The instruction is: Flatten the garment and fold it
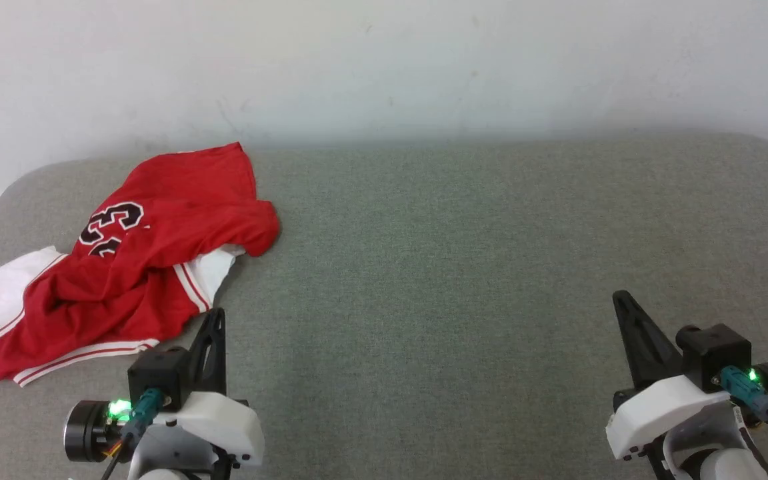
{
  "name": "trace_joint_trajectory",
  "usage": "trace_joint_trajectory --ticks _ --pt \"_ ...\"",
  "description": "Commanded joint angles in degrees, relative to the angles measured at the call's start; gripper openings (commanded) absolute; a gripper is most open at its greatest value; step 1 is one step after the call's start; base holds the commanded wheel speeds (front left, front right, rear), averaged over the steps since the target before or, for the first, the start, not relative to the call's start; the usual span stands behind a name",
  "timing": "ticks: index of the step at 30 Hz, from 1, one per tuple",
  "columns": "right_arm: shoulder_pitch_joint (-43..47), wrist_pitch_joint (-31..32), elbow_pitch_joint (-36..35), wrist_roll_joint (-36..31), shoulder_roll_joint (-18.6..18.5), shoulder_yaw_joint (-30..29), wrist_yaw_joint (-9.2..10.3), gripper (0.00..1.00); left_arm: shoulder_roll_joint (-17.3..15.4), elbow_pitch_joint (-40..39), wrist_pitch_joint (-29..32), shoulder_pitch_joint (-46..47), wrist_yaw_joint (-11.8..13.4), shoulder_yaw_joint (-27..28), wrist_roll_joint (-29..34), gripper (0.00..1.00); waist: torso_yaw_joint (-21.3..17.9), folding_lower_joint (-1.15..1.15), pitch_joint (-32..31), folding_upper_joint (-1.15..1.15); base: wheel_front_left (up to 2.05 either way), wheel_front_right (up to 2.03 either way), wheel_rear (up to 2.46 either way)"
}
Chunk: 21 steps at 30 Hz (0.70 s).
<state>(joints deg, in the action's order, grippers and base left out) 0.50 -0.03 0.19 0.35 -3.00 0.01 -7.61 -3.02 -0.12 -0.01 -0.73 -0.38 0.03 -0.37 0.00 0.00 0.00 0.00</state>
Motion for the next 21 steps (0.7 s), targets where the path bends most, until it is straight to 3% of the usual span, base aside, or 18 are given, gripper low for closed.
trace_joint_trajectory --ticks 1,17,18,21 --pt "-0.5 0.0 -0.2 -0.3 0.1 0.0 0.12 0.0 0.1 0.1 0.0 0.7 0.4 0.0 0.4 0.0 0.0 0.0 0.0 0.0 0.0 0.0 0.0" --pt "-0.5 0.0 -0.2 -0.3 0.1 0.0 0.12 0.0 0.1 0.1 0.0 0.7 0.4 0.0 0.4 0.0 0.0 0.0 0.0 0.0 0.0 0.0 0.0" --pt "0.0 0.0 0.0 0.0 0.0 0.0 0.0 1.0 0.0 0.0 0.0 0.0 0.0 0.0 0.0 1.0 0.0 0.0 0.0 0.0 0.0 0.0 0.0" --pt "0.0 0.0 0.0 0.0 0.0 0.0 0.0 1.0 0.0 0.0 0.0 0.0 0.0 0.0 0.0 1.0 0.0 0.0 0.0 0.0 0.0 0.0 0.0"
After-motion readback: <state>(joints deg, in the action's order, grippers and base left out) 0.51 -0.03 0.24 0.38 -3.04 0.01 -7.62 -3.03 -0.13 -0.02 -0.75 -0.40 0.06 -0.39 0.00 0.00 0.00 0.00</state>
